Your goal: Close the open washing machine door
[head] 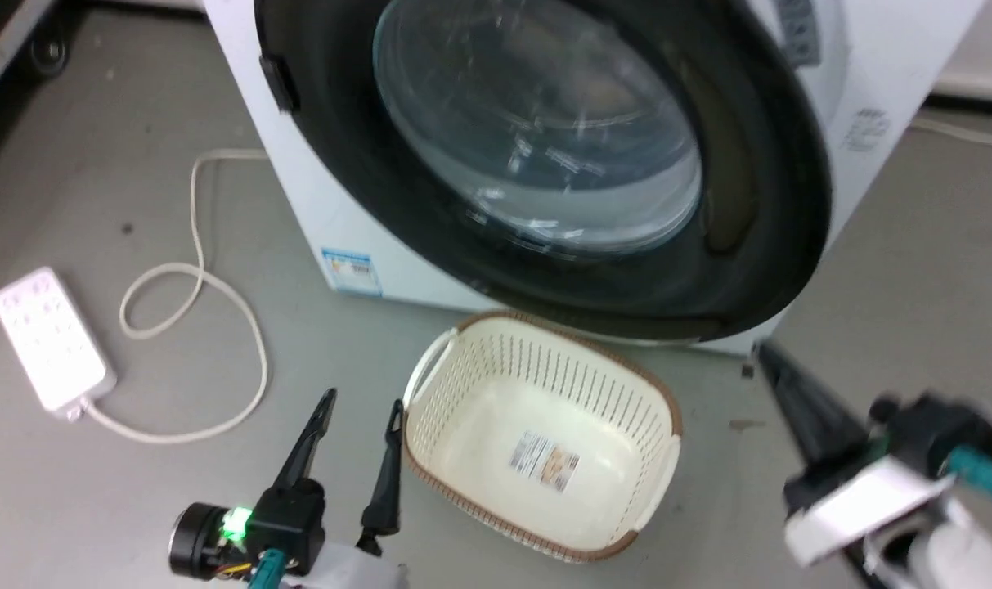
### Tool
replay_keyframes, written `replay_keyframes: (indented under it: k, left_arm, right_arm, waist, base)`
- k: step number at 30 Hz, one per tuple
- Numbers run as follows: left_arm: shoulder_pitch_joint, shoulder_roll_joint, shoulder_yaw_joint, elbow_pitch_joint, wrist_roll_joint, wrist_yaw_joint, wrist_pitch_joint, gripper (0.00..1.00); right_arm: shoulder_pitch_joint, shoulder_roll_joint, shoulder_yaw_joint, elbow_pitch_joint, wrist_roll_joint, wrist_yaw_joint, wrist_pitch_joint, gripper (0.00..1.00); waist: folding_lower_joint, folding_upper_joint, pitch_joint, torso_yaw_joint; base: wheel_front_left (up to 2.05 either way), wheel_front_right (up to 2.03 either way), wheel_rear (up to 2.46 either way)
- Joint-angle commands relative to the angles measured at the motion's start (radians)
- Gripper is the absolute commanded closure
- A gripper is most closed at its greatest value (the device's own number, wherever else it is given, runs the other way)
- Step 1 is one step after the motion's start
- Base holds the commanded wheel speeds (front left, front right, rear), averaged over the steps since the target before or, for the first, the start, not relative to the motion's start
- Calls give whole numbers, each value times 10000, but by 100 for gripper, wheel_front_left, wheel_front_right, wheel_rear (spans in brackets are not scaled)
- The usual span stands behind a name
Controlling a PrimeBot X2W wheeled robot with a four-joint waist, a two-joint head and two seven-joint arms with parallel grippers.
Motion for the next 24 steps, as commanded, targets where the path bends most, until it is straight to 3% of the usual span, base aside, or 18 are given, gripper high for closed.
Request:
replay_keyframes:
  k: [1,14,24]
  left_arm:
    - [-184,-57,-54,-40,66,61,-43,0]
    - [-1259,-326,-596,-141,-10,323,-43,0]
    - [-1681,-371,-885,-195,-178,515,-43,0]
  right_arm:
    - [-438,-275,94,-87,213,8,138,100]
    - [-4433,-2533,739,1064,2770,8,1330,100]
    - [-6877,-3024,414,3177,3825,8,1807,100]
  waist:
    - [-1,-1,580,263]
    - [-1,-1,2291,940]
    - [-1,-1,2892,1242]
  base:
    - [0,0,0]
    - [0,0,0]
    - [0,0,0]
